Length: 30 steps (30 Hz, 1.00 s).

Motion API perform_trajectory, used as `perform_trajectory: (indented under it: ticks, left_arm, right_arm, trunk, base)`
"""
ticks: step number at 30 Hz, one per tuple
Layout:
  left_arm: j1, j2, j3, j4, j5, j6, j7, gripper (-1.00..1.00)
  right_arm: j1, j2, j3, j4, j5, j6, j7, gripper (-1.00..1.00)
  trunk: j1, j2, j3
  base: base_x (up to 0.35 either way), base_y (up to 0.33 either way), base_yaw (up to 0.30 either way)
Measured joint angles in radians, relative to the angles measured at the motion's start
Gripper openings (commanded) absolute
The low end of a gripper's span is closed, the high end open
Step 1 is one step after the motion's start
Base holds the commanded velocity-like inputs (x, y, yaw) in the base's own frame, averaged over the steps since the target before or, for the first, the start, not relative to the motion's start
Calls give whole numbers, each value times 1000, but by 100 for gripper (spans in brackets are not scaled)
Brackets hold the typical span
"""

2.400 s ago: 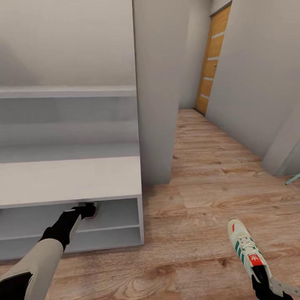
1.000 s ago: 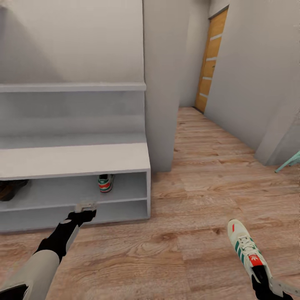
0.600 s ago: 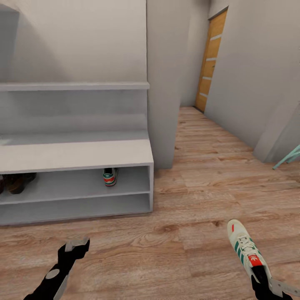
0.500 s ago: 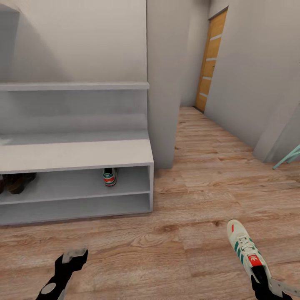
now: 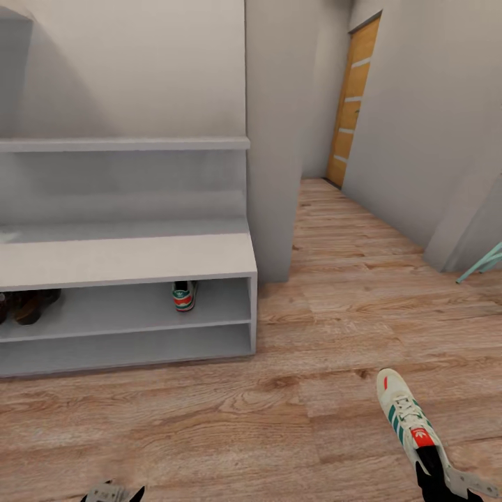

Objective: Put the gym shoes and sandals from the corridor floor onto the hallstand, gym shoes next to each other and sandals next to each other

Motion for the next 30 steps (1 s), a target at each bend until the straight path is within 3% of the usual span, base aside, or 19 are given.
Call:
perform_trajectory:
  ticks: [5, 7, 11, 30]
  left_arm:
    - [5, 4, 54, 0, 7, -7, -18, 100]
    - [6, 4, 95, 0, 9, -10, -30, 100]
    - [7, 1, 103, -1, 8, -11, -33, 100]
    - [7, 4, 107, 0, 9, -10, -32, 100]
  right_arm:
    - [0, 0, 0, -2, -1, 0, -1, -100]
    - [0, 1, 0, -6, -1, 0, -1, -100]
    - [0, 2, 0, -5, -1, -3, -2, -100]
    - [0, 2, -1, 3, -1, -3, -4, -100]
  trunk:
    - [0, 0, 0]
    - [0, 0, 0]
    - [0, 0, 0]
    - [0, 0, 0]
  base:
    - [0, 0, 0]
    - [0, 0, 0]
    - [-43, 103, 0]
    - [-151, 287, 0]
